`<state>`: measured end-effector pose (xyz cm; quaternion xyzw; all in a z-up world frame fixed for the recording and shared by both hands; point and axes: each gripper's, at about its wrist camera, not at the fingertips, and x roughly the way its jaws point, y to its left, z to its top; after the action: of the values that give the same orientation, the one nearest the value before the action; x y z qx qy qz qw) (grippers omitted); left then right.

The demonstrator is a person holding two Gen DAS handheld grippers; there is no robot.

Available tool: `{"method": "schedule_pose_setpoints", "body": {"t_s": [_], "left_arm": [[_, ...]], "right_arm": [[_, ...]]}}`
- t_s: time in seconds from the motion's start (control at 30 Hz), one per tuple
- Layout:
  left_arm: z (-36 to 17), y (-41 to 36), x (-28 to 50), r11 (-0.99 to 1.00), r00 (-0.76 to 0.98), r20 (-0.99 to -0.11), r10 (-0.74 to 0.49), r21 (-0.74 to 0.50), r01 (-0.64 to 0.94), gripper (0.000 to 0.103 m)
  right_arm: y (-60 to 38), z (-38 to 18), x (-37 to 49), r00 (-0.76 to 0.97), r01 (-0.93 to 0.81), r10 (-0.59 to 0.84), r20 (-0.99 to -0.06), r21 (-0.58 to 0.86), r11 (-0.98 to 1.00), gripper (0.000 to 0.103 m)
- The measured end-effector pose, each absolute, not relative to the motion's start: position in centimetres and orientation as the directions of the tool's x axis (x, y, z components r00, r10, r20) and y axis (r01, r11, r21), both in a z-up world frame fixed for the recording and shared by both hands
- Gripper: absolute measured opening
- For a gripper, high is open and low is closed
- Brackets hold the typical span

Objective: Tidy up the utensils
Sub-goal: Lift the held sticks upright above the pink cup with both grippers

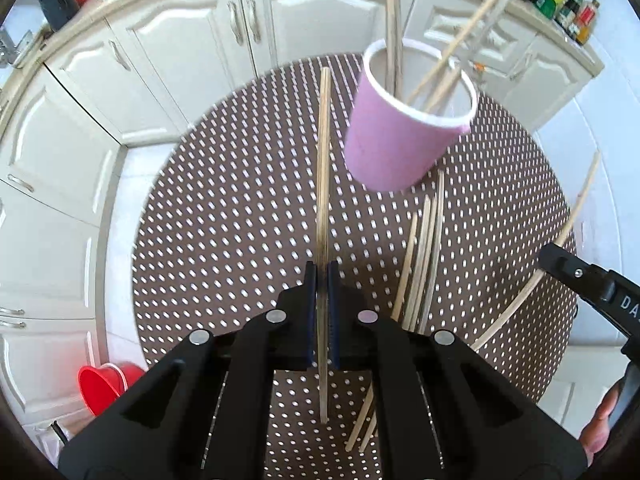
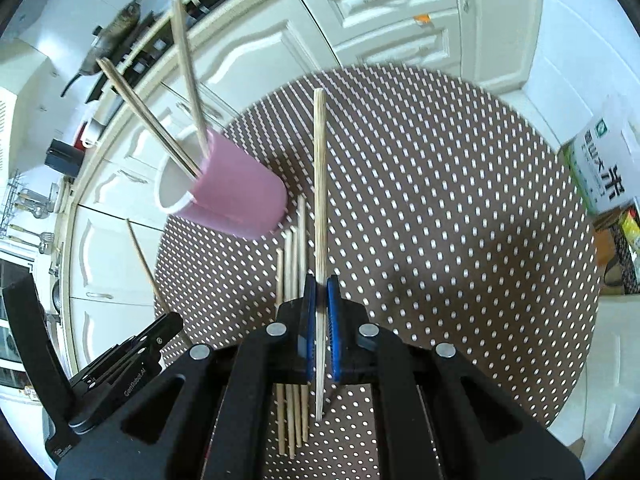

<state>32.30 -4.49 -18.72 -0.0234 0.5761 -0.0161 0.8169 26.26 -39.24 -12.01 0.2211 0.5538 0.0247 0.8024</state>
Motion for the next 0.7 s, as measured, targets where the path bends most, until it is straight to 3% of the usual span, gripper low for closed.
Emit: {"method": "schedule_pose_setpoints", "body": {"t_s": [0.7], "left_arm": [[-7.9,-2.5,36.2,0.991,0.594,-0.799,-0.093,-0.13,-0.019,0.006]], "right_arm": [[-39.0,-1.3,28.6,0.589,0.057,0.273,-0.761,0.376,0.925,0.005]]}}
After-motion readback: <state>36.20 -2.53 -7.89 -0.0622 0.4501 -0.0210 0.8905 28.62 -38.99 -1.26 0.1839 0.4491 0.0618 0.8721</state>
